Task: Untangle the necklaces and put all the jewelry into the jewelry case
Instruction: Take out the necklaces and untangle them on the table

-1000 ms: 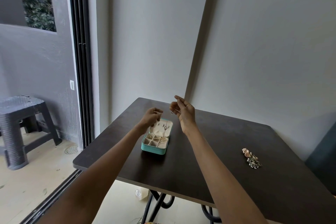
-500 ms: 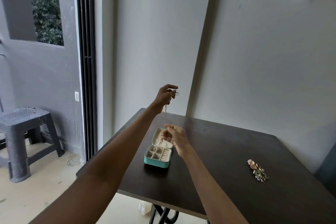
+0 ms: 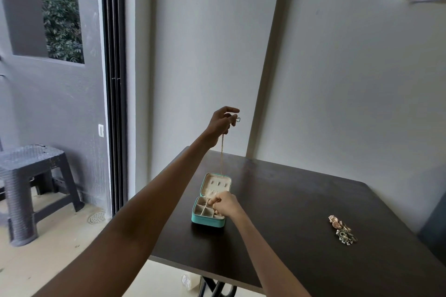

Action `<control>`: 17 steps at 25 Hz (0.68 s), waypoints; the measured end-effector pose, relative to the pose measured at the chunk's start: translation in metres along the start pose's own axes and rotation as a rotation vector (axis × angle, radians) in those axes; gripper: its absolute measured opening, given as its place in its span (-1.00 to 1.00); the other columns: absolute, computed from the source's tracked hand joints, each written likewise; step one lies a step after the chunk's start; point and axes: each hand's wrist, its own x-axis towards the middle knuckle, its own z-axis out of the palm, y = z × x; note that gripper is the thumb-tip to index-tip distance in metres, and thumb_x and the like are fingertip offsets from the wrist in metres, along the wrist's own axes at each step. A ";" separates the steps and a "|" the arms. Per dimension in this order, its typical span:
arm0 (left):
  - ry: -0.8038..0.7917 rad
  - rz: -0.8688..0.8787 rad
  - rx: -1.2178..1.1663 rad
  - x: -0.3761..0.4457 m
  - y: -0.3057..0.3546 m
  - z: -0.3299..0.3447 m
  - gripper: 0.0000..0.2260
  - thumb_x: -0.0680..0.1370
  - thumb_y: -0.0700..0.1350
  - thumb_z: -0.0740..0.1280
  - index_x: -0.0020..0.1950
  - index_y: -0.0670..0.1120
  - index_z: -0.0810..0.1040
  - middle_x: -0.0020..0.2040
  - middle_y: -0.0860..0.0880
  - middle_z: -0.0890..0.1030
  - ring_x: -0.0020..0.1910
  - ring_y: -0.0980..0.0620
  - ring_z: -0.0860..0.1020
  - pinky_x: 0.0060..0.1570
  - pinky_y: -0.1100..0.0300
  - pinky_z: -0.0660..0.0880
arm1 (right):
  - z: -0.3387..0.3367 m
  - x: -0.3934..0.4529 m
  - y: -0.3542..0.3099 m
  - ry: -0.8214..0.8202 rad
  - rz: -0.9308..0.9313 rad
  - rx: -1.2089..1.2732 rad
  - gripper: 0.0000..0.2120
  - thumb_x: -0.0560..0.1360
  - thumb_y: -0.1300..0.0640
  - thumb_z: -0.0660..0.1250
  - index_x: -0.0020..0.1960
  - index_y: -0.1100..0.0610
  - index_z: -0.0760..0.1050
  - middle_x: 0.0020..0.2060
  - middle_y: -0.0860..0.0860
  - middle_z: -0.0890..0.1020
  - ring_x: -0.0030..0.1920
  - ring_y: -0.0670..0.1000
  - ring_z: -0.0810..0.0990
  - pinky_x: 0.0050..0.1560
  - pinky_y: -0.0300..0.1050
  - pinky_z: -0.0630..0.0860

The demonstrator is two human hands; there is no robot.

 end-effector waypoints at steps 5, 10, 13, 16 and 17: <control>-0.022 0.002 -0.059 0.000 0.004 0.003 -0.81 0.60 -0.23 0.21 0.19 -0.16 0.50 -0.32 -0.05 0.45 -0.42 0.09 0.28 -0.45 0.30 0.22 | -0.014 0.006 -0.005 0.296 -0.032 0.022 -0.78 0.49 0.31 0.19 0.05 0.23 0.56 0.07 0.12 0.58 0.10 0.09 0.55 0.11 -0.13 0.48; -0.210 -0.013 -0.120 -0.007 0.004 0.007 -0.80 0.58 -0.23 0.27 0.19 -0.16 0.49 -0.26 -0.09 0.54 -0.39 0.08 0.44 -0.38 0.28 0.39 | -0.052 0.012 -0.020 0.485 -0.137 0.860 -0.86 0.55 0.20 0.25 0.09 0.21 0.48 -0.24 0.04 0.55 -0.28 -0.06 0.52 -0.26 -0.21 0.50; -0.251 0.025 -0.190 -0.011 -0.006 0.011 -0.78 0.56 -0.25 0.30 0.20 -0.21 0.48 -0.13 -0.17 0.62 -0.23 -0.01 0.63 -0.16 0.18 0.60 | -0.085 0.011 -0.034 0.461 -0.240 1.050 -0.78 0.55 0.05 0.30 0.10 0.16 0.55 -0.15 0.01 0.64 -0.13 -0.05 0.61 -0.11 -0.24 0.54; -0.148 0.063 -0.193 -0.017 -0.014 0.021 -0.79 0.53 -0.23 0.33 0.17 -0.19 0.53 -0.05 -0.16 0.66 -0.14 -0.04 0.64 -0.06 0.20 0.59 | -0.104 0.012 -0.032 0.418 -0.267 1.028 -0.75 0.53 0.10 0.33 0.17 0.18 0.56 -0.09 0.05 0.65 -0.07 -0.01 0.63 -0.09 -0.25 0.55; -0.147 0.075 -0.179 -0.020 -0.015 0.026 -0.81 0.52 -0.23 0.35 0.14 -0.17 0.55 -0.06 -0.13 0.67 -0.14 -0.03 0.63 -0.08 0.21 0.57 | -0.107 0.010 -0.030 0.417 -0.281 0.997 -0.75 0.52 0.14 0.35 0.18 0.19 0.56 -0.12 0.04 0.65 -0.11 -0.04 0.62 -0.11 -0.28 0.56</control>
